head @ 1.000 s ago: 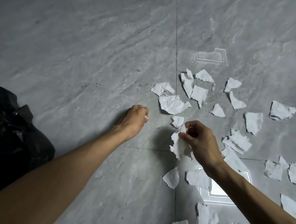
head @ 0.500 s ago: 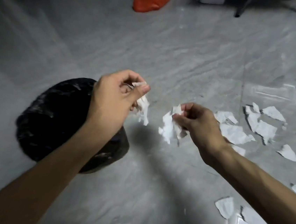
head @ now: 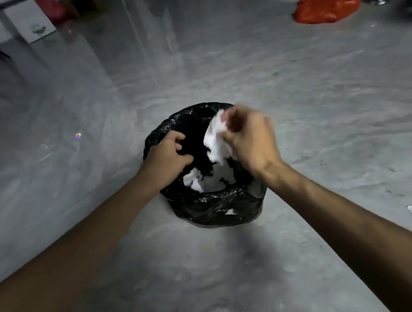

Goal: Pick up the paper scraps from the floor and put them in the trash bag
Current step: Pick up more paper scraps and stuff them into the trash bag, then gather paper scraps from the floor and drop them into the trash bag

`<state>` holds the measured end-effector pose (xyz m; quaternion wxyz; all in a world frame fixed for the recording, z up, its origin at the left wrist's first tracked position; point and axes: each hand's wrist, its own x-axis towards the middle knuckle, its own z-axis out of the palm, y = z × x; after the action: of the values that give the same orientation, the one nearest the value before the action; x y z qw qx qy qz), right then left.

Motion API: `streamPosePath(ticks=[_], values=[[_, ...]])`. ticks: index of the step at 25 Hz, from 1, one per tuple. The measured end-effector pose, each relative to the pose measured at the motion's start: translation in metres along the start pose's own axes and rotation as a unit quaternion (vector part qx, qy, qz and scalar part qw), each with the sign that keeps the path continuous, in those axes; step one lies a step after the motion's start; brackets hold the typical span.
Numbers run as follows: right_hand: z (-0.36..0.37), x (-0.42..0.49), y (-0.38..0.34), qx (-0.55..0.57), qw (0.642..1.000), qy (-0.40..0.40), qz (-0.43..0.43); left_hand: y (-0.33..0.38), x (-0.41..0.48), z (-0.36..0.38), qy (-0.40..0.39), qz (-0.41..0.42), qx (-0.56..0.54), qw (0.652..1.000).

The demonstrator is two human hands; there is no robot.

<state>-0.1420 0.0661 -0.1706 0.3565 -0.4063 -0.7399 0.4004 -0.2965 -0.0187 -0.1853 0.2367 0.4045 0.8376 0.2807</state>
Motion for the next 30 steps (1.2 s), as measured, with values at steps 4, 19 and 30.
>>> streamPosePath(ticks=[4,19,30], values=[[-0.021,-0.019,0.020,-0.065,0.997,-0.036,0.007,0.022,-0.017,0.010,0.063,0.097,-0.024,0.993],[-0.275,-0.345,0.187,-0.313,0.889,-0.092,0.320,0.182,-0.171,0.251,-0.421,0.363,0.097,0.825],[-0.241,-0.409,0.211,-0.315,0.923,-0.055,0.214,0.066,-0.220,0.351,-0.450,0.496,0.225,0.708]])
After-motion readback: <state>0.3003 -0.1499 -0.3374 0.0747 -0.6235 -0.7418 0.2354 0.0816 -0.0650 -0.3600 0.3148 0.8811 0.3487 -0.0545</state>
